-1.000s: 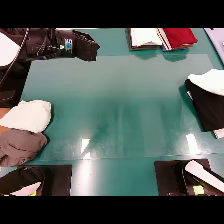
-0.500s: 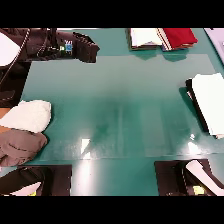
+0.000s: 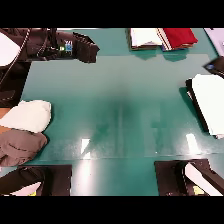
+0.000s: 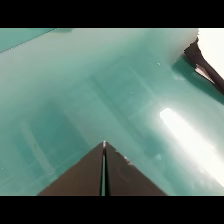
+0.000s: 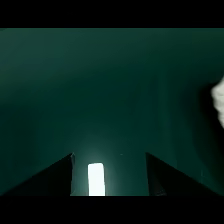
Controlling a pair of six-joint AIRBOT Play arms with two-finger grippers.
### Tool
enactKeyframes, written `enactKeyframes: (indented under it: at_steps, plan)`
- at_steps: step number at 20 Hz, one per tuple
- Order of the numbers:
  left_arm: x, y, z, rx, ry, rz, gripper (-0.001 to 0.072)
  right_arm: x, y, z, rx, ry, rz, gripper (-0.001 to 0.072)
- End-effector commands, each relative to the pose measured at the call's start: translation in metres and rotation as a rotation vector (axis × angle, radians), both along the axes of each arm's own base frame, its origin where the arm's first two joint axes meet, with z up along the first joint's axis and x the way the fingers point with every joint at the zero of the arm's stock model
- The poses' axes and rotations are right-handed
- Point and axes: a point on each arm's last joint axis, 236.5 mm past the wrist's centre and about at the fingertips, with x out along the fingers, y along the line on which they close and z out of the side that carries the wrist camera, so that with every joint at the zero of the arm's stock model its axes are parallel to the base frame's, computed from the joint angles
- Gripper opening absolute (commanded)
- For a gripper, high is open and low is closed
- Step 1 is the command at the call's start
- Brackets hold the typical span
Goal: Fold the shirts.
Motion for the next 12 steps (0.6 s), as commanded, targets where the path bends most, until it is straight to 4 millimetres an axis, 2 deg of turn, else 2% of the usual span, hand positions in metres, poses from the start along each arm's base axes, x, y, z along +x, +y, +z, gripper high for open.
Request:
enactKeyframes:
  at_steps: [1, 2, 3, 4, 5, 8, 12]
  plan:
    - [0.001, -0.001, 0.002, -0.008, -0.007, 0.002, 0.0031, 0.005, 0.101, 0.009, 0.011, -0.039, 0.251, 0.0439]
    - [0.001, -0.001, 0.003, -0.01, -0.01, 0.003, 0.0032, 0.003, 0.121, 0.006, 0.014, -0.031, 0.303, 0.0371]
    - [0.001, -0.001, 0.003, -0.011, -0.011, 0.003, 0.0032, 0.0, 0.14, 0.002, 0.015, -0.021, 0.353, 0.026]
    - [0.002, -0.001, 0.003, -0.011, -0.011, 0.003, 0.0031, -0.004, 0.156, -0.001, 0.017, -0.013, 0.394, 0.0101]
    - [0.002, -0.001, 0.003, -0.012, -0.011, 0.003, 0.0032, -0.007, 0.169, -0.004, 0.014, -0.007, 0.431, 0.0017]
    - [0.002, -0.001, 0.003, -0.012, -0.011, 0.003, 0.0032, -0.012, 0.194, -0.014, 0.016, 0.021, 0.498, 0.0017]
    - [0.002, -0.001, 0.003, -0.012, -0.011, 0.003, 0.0032, -0.017, 0.21, -0.026, 0.02, 0.057, 0.544, 0.0017]
